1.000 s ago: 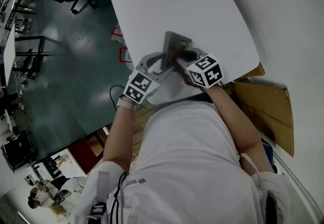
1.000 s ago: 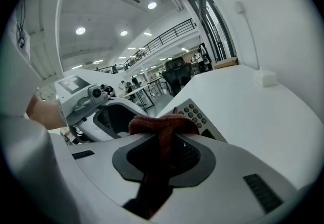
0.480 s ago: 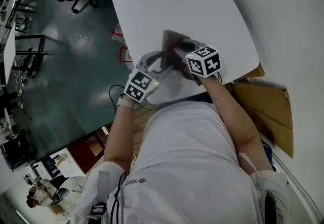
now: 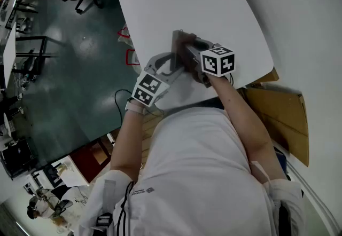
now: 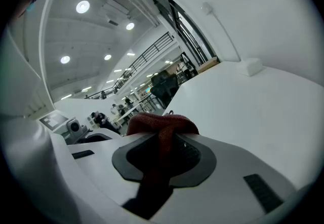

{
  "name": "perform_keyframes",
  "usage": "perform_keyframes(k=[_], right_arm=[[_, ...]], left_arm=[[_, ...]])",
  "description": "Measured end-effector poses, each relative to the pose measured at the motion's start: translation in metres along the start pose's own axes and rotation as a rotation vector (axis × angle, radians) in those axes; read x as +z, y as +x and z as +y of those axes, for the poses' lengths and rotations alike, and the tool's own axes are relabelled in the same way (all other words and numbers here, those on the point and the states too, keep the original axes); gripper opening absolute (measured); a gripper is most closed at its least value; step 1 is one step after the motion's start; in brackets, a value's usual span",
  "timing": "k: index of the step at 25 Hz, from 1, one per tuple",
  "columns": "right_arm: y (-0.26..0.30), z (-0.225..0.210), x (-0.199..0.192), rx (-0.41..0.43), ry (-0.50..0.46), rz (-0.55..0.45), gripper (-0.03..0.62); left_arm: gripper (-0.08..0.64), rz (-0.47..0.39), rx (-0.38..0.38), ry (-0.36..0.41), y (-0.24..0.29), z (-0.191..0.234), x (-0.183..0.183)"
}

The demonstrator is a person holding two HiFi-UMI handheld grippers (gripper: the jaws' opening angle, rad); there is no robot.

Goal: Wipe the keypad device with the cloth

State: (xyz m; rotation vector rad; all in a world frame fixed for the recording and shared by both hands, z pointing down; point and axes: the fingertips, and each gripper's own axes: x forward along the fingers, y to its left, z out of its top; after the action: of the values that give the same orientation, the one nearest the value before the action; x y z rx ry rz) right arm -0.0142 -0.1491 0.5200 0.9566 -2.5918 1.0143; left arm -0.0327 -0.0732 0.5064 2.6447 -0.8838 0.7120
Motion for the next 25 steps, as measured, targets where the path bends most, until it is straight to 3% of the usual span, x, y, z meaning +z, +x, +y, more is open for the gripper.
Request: perform_keyframes(k=[12,25], right_arm=[[-0.022,-0.051,-0.043,-0.188,0.042,0.088,0.080],[-0.046,-0.038,-0.077,-0.194,0.035,0.128,0.080]], left_arm=[[0.221,-0.022,0.008,-0.005,0.000,0.002,-0.001],[0.221,-0.072,0.013,-0.046,0.001,0.005,-0.003]])
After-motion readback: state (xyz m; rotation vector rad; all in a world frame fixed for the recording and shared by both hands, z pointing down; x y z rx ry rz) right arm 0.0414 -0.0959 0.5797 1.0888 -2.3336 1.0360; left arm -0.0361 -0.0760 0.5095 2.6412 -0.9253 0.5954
